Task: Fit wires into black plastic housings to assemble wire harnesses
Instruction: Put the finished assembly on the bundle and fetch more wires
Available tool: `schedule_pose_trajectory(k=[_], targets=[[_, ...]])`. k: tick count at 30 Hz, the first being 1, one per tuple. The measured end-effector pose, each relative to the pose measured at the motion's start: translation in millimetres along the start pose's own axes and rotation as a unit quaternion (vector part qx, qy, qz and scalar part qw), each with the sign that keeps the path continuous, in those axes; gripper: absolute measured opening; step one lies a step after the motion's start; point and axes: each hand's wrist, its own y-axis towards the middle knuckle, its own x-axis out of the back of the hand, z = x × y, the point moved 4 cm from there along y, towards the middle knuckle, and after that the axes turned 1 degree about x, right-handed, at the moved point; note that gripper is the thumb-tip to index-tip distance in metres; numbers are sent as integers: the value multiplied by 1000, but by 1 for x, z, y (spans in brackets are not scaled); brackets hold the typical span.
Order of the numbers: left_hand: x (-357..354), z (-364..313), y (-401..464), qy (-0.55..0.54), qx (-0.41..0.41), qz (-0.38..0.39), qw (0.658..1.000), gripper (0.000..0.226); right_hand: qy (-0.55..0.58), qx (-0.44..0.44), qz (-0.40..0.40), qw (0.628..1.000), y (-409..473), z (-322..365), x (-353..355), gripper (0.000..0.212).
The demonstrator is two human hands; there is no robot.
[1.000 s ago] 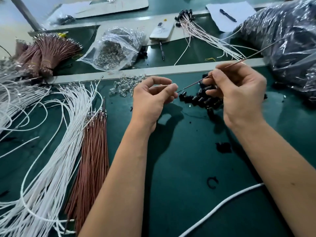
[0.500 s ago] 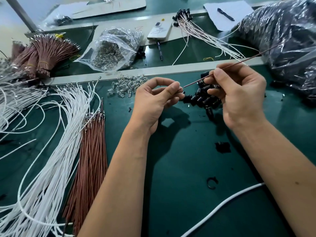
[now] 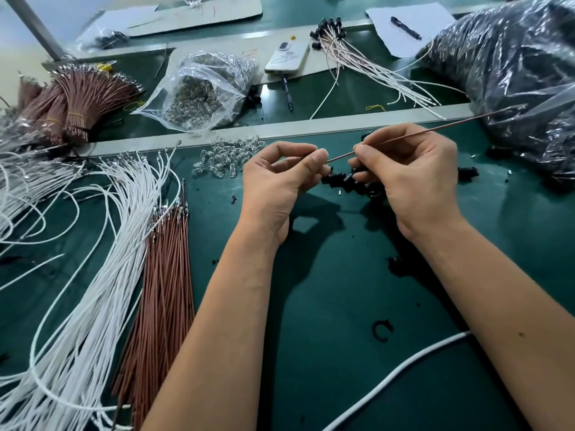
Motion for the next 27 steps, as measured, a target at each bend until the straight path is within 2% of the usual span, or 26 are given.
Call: schedule_pose_trajectory(k=[4, 11, 17, 27], targets=[[7, 0, 4, 19, -11, -27, 999, 13, 52, -6, -32, 998, 3, 4, 6, 11], [5, -1, 4, -60, 35, 14, 998, 24, 95, -21, -40, 994, 2, 6, 7, 13], [1, -1, 2, -92, 55, 15, 994, 17, 147, -37, -50, 987, 4, 7, 11, 10], [-1, -4, -1, -96, 58, 14, 994, 12, 132, -39, -48, 989, 4, 8, 11, 9]])
